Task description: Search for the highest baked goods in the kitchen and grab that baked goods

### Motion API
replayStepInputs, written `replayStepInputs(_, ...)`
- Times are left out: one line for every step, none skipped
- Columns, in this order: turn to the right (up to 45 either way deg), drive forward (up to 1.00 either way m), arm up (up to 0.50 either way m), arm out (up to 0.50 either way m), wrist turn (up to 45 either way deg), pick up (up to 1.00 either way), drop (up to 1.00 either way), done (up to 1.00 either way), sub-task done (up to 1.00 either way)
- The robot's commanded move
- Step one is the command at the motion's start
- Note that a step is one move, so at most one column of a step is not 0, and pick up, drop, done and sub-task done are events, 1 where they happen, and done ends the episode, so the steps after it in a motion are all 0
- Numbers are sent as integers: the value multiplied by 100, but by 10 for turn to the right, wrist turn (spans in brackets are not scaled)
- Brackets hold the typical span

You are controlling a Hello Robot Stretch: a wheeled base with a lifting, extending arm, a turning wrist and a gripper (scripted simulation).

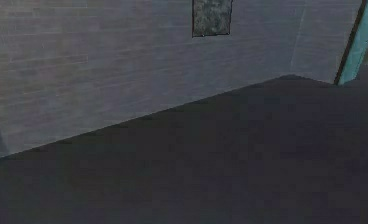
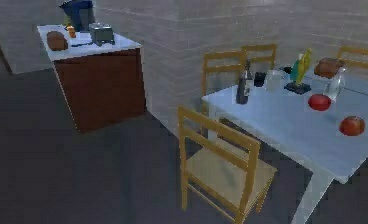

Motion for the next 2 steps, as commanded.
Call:
replayStepInputs(450,0,0,0,0,0,0,0,0)
replayStepInputs(60,0,0,0,0,0,0,0,0)
